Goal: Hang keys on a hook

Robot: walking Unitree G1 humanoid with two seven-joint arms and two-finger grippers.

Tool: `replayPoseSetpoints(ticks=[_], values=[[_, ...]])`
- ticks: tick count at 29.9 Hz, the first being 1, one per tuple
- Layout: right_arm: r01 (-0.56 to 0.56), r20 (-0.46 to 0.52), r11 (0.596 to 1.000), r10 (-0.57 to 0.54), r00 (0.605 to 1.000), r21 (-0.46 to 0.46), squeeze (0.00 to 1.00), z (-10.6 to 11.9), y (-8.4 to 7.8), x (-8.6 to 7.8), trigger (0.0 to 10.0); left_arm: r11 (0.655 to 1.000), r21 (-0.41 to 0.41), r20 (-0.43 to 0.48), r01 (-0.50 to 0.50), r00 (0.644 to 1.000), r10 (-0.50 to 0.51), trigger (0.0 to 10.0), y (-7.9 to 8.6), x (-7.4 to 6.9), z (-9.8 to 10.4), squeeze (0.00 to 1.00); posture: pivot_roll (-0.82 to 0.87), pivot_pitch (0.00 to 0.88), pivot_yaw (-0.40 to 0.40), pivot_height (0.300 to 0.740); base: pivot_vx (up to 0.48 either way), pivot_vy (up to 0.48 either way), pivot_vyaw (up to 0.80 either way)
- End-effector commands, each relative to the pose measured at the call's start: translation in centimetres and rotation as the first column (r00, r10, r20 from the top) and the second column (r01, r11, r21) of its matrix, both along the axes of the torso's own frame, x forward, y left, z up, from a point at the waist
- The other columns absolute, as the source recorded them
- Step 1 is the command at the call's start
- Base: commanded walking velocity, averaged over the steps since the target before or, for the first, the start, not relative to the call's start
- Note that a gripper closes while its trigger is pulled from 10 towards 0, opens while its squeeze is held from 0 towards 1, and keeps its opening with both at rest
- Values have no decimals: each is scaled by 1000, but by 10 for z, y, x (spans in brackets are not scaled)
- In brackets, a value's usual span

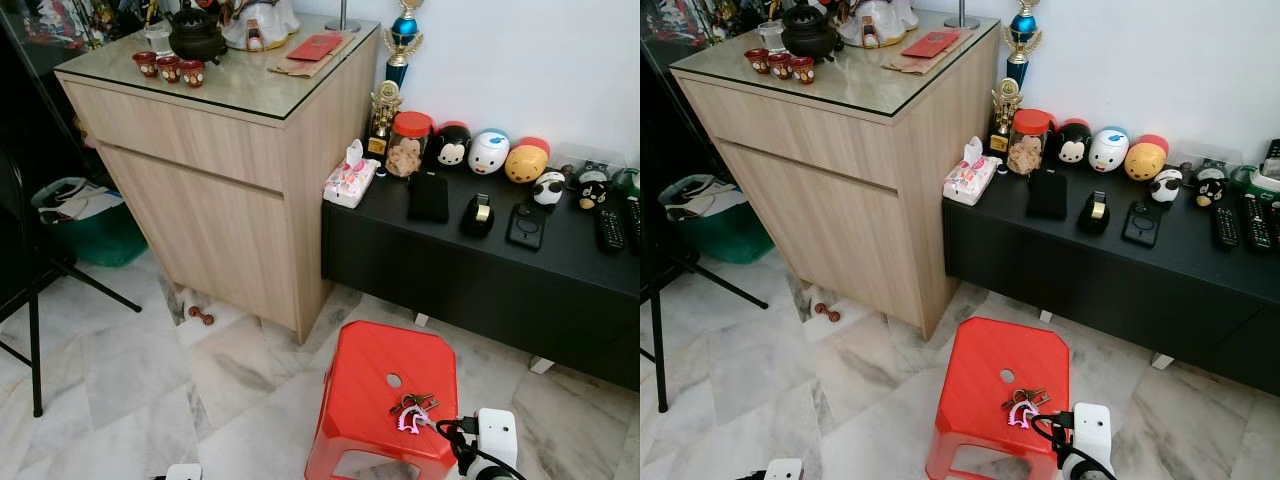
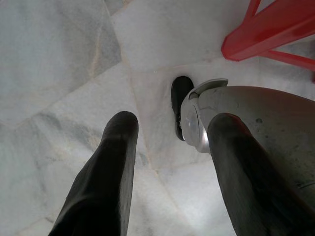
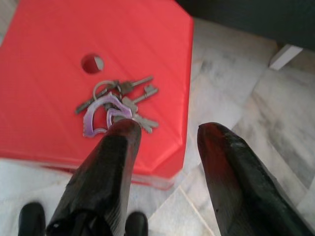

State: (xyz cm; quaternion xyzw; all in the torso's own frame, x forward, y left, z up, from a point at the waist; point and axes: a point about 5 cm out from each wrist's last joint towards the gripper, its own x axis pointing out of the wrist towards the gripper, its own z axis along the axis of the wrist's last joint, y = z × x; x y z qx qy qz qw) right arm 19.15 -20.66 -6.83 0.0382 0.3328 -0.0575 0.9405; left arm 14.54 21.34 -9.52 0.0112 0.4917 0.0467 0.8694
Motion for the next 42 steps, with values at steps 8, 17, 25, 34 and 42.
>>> replayPoseSetpoints(ticks=[8,17,25,34,42], values=[[15,89,1000,-14,996,-4,0,5,-2,1,10000,1000,22,-34,19,999,-18,10000,3,-9,-3,0,105,40,-19,740,0,0,0],[-65,395,981,132,909,-180,0,62,19,72,10000,999,32,-30,20,999,-19,10000,5,-6,-2,0,105,52,-15,740,0,0,0],[-36,378,972,124,917,-232,0,68,21,83,10000,999,31,-30,19,999,-18,10000,4,-5,-2,0,109,57,-16,740,0,0,0],[-36,489,987,109,866,-158,0,86,33,96,10000,999,41,-32,15,999,-14,10000,6,-7,-2,0,116,73,-16,740,0,0,0],[-5,670,989,103,735,-148,0,125,32,103,10000,998,56,-33,19,999,-18,10000,9,-8,-1,0,99,87,-7,740,0,0,0]])
